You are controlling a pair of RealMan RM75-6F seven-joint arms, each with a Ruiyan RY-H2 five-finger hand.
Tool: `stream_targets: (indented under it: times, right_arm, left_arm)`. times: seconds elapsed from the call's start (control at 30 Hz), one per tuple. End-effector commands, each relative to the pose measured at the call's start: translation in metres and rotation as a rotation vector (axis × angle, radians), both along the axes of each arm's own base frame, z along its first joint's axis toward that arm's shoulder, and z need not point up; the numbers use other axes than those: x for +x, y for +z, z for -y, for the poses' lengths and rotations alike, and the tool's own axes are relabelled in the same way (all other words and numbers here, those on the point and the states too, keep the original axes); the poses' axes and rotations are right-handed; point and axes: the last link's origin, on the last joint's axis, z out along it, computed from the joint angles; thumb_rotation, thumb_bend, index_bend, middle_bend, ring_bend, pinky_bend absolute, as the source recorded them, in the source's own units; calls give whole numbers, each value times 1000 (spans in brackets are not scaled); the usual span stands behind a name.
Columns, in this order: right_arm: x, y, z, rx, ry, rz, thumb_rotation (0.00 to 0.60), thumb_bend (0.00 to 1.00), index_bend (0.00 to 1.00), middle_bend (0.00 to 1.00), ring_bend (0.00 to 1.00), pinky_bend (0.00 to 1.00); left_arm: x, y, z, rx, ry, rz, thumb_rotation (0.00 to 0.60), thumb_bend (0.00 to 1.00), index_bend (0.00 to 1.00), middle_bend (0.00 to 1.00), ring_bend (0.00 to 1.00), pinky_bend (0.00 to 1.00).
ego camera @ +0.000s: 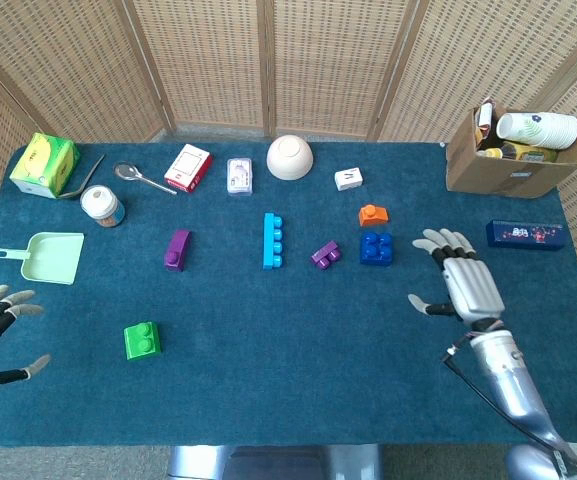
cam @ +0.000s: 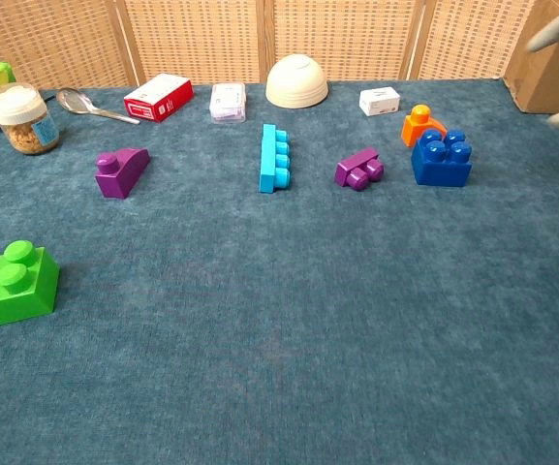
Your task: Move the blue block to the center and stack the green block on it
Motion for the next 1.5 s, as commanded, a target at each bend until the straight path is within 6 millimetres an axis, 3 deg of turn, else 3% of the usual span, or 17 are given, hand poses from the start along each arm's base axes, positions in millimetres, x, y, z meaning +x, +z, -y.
stream_targets:
  times: [0.03,0.37,0.77,1.5]
  right_arm:
    - [10,-14,16,35,5,-4,508,231,184,127,0,6]
    - [24,-42,50,129,-5,-49,506,230,184,127,0,2]
    - [30,-57,78,171,-51,-75,509,227,184,126,0,2]
    - [20,-80,116,201,-129,-178,490,228,166,126,0,2]
  left_arm:
    - [-2,0,0,-2,6,1,593,245,308,214,46,0]
    - [-5,-1,-2,-3,12,4,596,244,309,214,46,0]
    - [-5,-4,-5,-13,13,4,594,244,309,214,45,0]
    - [-11,-3,-3,-8,33,3,595,244,309,214,45,0]
